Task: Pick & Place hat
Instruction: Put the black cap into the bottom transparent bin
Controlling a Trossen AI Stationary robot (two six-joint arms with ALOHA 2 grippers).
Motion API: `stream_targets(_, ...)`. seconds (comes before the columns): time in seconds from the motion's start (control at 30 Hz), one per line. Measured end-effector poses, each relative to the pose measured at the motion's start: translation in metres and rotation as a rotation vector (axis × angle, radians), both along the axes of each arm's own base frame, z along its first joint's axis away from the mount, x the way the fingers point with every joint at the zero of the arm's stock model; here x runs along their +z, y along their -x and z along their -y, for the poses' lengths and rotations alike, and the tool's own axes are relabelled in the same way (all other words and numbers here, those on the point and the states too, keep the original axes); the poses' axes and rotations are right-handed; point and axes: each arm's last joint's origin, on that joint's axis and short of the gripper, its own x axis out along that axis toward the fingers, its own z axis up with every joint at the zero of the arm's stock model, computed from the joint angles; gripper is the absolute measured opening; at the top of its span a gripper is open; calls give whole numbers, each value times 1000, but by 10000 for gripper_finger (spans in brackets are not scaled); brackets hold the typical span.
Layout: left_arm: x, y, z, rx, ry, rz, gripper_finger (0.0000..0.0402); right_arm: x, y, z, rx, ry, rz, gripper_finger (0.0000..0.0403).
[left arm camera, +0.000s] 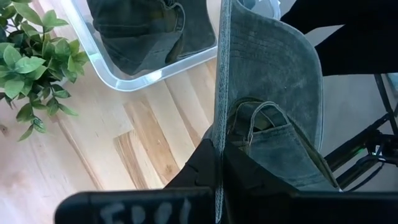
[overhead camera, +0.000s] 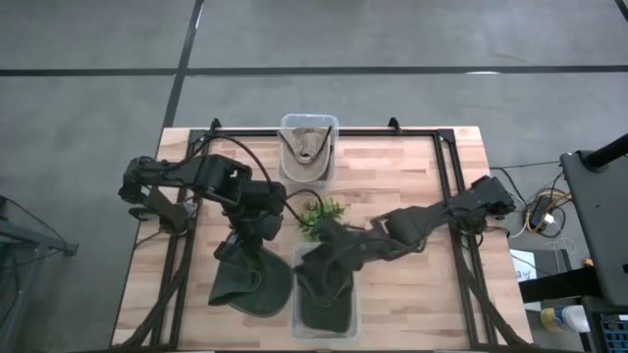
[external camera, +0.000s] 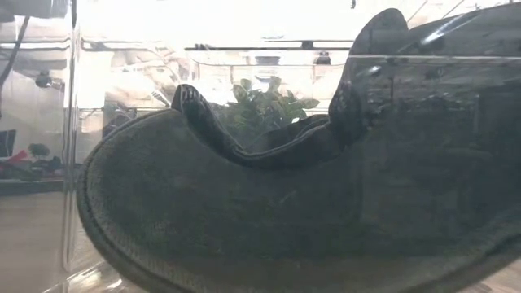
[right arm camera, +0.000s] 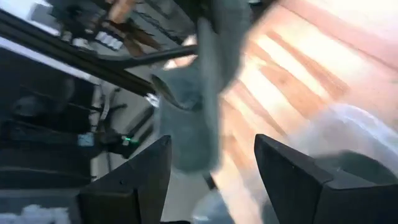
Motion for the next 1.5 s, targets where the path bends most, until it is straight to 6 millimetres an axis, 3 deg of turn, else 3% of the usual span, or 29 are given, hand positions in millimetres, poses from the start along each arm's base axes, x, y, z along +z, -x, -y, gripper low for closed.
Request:
stream_targets(0.4, -1, -1, -1, 7, -8, -2, 5, -13, -60, 7, 28, 33, 50, 224)
stream_targets(0.73, 0, 0, -1, -3, -1, -1, 7, -5, -63, 12, 33, 99, -88, 219)
stream_targets(0.9, 1, 1, -1, -5, 2, -1, 6, -8, -66, 16, 49, 70, -99, 167)
stream_targets(1.13, 1, 2, -1, 0, 3, -2, 6, -8, -68, 20, 47, 76, -88, 23)
stream_targets(1.33, 1, 2, -3, 65, -44, -2, 9, -7, -66, 21, 44, 80, -100, 12)
stream_targets(1.5, 2, 3, -6, 106, -124, 23, 43, -6, -65, 23, 27, 70, -106, 11)
